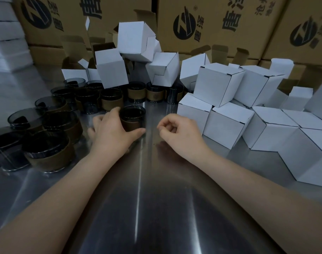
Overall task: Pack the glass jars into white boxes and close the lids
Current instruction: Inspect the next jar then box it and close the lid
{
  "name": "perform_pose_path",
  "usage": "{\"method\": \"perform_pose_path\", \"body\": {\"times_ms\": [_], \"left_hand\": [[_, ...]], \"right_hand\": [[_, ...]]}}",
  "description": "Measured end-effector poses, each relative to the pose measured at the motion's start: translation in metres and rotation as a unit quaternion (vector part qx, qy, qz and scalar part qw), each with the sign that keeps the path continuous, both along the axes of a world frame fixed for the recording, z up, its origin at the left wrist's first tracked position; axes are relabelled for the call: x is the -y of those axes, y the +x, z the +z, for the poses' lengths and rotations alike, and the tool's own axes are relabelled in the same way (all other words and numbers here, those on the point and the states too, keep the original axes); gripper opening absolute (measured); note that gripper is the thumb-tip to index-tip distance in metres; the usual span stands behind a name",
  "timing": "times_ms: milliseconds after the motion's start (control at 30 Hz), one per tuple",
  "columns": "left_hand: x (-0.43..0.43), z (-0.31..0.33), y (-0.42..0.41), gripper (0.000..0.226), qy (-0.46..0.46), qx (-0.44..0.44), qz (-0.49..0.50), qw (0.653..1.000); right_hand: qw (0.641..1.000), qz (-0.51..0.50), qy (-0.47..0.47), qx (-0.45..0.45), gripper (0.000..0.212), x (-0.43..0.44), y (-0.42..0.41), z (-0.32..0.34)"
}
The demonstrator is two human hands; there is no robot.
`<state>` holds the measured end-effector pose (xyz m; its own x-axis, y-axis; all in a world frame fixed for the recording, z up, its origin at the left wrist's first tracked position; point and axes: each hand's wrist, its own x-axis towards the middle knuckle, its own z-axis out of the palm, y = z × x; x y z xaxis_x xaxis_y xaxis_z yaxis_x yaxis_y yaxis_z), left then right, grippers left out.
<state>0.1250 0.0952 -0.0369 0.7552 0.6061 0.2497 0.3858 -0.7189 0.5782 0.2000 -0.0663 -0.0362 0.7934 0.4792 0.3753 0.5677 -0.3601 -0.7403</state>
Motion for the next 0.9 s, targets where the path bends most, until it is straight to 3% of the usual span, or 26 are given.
{"method": "perform_pose_path", "body": {"times_ms": [67,333,600,900], "left_hand": [[-0.002,-0.001,0.0,0.078,-0.028,-0.001,-0.01,1.0],[0.005,0.006,-0.004,0.08,-0.006,0.059,-0.044,0.997],[0.019,0.014,-0.011,0.073,0.013,0.133,-0.135,0.982],[0.021,0.009,-0.011,0.077,0.015,0.165,-0.187,0.968]], "right_hand": [[1.0,0.004,0.005,-0.004,0.015,0.0,0.002,-0.001],[0.998,0.019,0.047,-0.044,0.023,0.001,0.006,-0.002],[0.992,0.063,0.074,-0.076,0.062,0.003,0.009,0.001],[0.99,0.094,0.1,-0.038,0.061,0.003,0.009,-0.001]]}}
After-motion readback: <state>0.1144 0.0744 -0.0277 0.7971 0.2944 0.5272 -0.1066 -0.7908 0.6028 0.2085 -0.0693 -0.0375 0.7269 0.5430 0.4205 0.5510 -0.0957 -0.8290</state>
